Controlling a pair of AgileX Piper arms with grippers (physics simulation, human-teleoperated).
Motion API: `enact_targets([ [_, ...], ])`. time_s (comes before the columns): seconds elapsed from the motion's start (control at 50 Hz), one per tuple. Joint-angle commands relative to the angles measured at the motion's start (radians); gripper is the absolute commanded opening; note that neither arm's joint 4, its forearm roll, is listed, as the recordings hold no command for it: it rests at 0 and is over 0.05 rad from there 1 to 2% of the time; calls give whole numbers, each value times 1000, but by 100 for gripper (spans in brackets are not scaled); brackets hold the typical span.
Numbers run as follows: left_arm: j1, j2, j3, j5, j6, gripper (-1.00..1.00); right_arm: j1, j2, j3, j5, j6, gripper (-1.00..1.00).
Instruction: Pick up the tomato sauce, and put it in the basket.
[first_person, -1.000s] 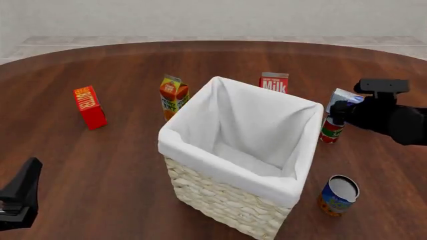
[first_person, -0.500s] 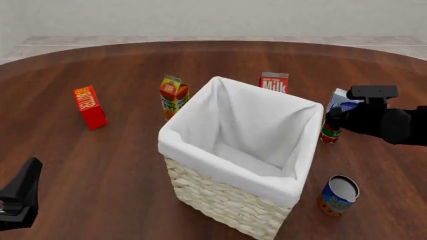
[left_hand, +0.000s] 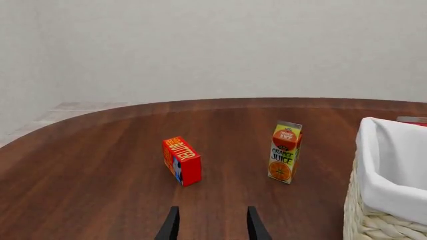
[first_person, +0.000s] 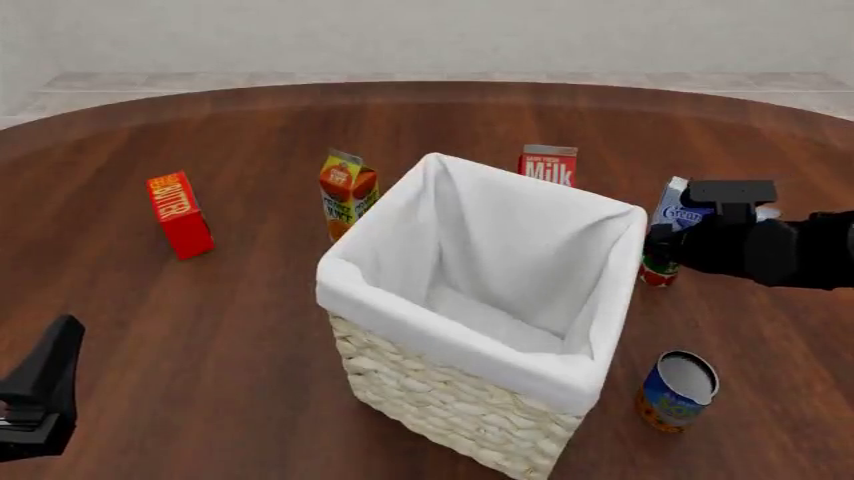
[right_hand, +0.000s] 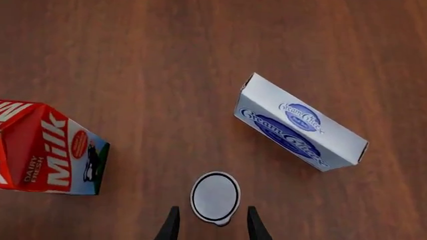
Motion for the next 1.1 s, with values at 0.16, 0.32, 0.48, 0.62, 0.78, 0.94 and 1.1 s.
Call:
enact_targets([
  [0.16, 0, 0, 0, 0, 0, 100, -2, 56, -30, 8, 2, 100],
  [0.32, 0, 0, 0, 0, 0, 100, -3, 67, -39, 17, -1, 100],
  [0.48, 0, 0, 0, 0, 0, 100, -3, 86, -53, 21, -2, 100],
  [0.62, 0, 0, 0, 0, 0, 100, -2, 101, -62, 26, -1, 100],
  [0.78, 0, 0, 0, 0, 0, 100, -2, 117, -71, 21, 2, 100],
  [0.94, 0, 0, 0, 0, 0, 100, 14, 106, -66, 24, -4, -100],
  [1.1, 0, 0, 0, 0, 0, 100, 17, 76, -52, 25, -4, -100],
])
